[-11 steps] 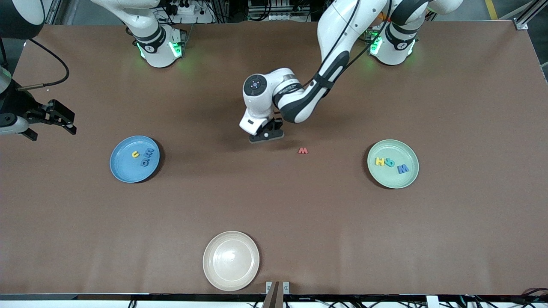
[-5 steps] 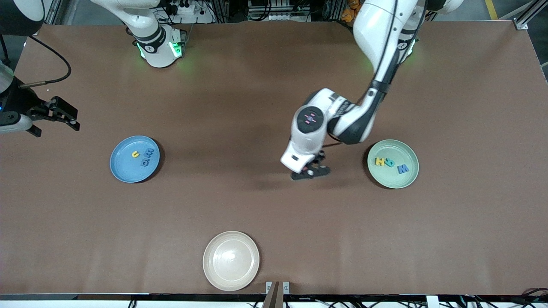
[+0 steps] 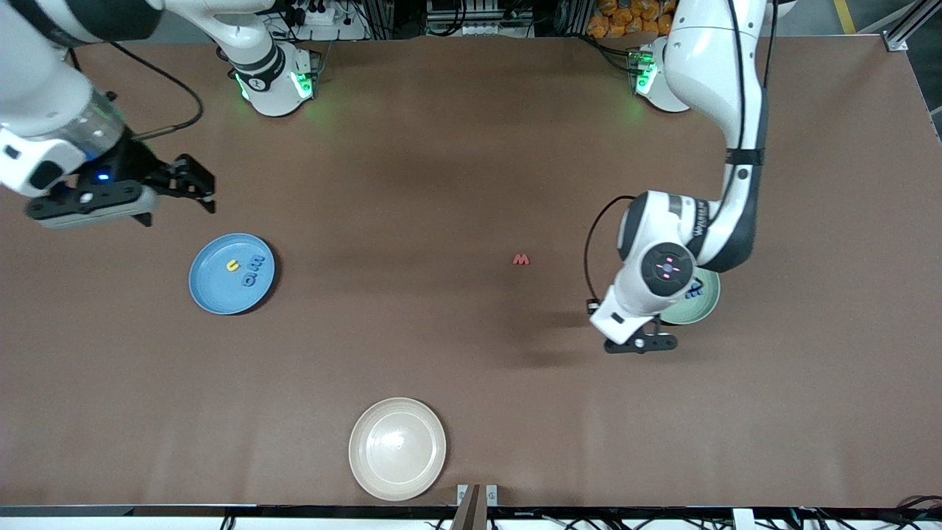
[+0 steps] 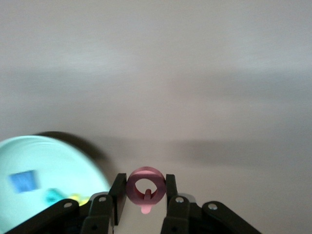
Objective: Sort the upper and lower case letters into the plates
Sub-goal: 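Carry the pink Q onto the green plate with the left gripper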
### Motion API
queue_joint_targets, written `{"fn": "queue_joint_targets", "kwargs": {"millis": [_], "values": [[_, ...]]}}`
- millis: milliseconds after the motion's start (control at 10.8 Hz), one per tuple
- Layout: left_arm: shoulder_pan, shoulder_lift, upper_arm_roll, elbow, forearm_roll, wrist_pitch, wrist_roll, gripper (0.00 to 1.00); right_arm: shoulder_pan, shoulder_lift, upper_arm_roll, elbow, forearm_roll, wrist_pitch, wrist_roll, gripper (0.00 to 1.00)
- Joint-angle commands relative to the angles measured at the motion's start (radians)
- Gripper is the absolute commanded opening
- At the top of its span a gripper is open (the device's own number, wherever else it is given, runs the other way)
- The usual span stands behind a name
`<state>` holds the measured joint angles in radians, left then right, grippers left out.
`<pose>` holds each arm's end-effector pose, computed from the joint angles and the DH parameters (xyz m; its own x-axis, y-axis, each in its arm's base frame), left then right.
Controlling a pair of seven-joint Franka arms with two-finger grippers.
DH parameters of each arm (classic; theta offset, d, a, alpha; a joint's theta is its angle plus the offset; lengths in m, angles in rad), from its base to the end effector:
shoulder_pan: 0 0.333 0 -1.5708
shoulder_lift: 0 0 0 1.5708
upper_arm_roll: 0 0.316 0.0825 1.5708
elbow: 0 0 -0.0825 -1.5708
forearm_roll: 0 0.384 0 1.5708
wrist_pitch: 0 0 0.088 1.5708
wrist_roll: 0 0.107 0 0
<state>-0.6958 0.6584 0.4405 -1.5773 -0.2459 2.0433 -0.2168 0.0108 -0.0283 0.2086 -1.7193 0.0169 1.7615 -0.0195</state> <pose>0.6444 -0.2242 0.2711 0.9941 0.0276 -0.1049 0.0186 -0.9961 -0.0860 0.5461 0.1248 0.5862 0.9699 0.2333 0.0700 0.2345 -0.9721 -0.0096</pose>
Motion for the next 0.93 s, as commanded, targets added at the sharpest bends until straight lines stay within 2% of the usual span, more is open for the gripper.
{"fn": "queue_joint_targets", "kwargs": {"millis": [0, 93, 372, 651, 744, 837], "values": [[-0.027, -0.084, 0.095, -0.156, -0.053, -0.015, 0.135, 0.00, -0.006, 0.068, 0.008, 0.024, 0.004, -0.026, -0.039, 1.00], [-0.028, -0.115, 0.102, -0.217, -0.056, -0.011, 0.158, 0.00, -0.002, 0.070, 0.024, 0.027, 0.008, -0.027, -0.019, 1.00], [-0.025, -0.184, 0.118, -0.348, -0.059, 0.015, 0.201, 0.00, 0.037, 0.128, 0.121, 0.041, 0.011, 0.033, 0.269, 1.00], [-0.027, -0.204, 0.121, -0.437, -0.119, 0.067, 0.201, 0.00, 0.170, 0.256, 0.164, 0.102, -0.009, 0.139, 0.583, 1.00], [-0.025, -0.210, 0.121, -0.455, -0.121, 0.075, 0.201, 0.15, 0.214, 0.308, 0.173, 0.137, -0.037, 0.151, 0.639, 1.00], [-0.027, -0.210, 0.121, -0.458, -0.121, 0.075, 0.201, 0.44, 0.266, 0.361, 0.175, 0.174, -0.079, 0.151, 0.679, 1.00]]}}
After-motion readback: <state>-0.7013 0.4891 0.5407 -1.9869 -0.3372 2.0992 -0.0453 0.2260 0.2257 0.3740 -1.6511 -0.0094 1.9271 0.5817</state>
